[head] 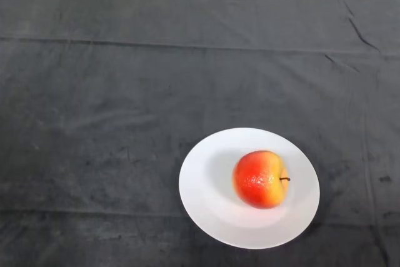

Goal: Move the apple to the plate

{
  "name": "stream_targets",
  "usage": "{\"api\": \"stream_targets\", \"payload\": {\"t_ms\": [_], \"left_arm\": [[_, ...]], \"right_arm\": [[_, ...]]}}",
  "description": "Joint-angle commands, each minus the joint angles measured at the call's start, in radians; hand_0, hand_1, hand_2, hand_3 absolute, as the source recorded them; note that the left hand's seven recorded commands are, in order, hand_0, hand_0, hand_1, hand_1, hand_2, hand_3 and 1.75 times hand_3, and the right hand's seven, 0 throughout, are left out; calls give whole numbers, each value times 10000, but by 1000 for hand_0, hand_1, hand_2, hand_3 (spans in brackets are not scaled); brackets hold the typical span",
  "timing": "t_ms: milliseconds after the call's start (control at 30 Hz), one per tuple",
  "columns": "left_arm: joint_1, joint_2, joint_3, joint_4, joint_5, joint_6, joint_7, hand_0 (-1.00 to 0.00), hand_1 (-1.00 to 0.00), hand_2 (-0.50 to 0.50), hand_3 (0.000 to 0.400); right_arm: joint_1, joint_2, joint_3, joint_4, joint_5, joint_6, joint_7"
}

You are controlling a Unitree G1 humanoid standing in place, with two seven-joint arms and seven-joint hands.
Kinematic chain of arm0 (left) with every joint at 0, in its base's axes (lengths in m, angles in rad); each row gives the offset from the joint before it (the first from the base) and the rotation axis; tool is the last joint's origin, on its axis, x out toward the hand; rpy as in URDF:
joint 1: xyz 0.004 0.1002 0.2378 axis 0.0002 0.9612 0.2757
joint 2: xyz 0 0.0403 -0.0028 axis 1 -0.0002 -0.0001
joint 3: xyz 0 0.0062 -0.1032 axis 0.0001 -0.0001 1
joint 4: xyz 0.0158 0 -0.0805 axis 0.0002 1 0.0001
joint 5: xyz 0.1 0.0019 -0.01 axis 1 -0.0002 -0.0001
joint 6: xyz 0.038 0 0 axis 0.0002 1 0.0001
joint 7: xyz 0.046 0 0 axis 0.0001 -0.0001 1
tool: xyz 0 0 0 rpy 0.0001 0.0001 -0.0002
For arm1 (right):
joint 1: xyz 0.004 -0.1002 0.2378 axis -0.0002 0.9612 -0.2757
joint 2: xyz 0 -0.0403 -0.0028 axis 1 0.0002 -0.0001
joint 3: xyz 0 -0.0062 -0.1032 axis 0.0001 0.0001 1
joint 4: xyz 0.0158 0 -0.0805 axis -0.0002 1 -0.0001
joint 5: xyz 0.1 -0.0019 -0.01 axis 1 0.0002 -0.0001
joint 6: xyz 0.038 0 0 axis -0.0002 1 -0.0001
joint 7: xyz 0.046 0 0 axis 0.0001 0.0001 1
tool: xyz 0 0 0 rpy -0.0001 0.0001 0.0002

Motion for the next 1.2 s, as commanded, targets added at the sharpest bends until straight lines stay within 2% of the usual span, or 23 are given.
{"api": "stream_targets", "payload": {"t_ms": [33, 1200], "left_arm": [[-17, 48, 136, -425, 137, -144, 181, 0, 0, 0, 0], [124, 119, 151, -276, -16, -292, 150, 0, 0, 0, 0]], "right_arm": [[-167, -260, -6, 49, 198, -78, 19], [-168, -261, -7, 53, 196, -79, 23]]}}
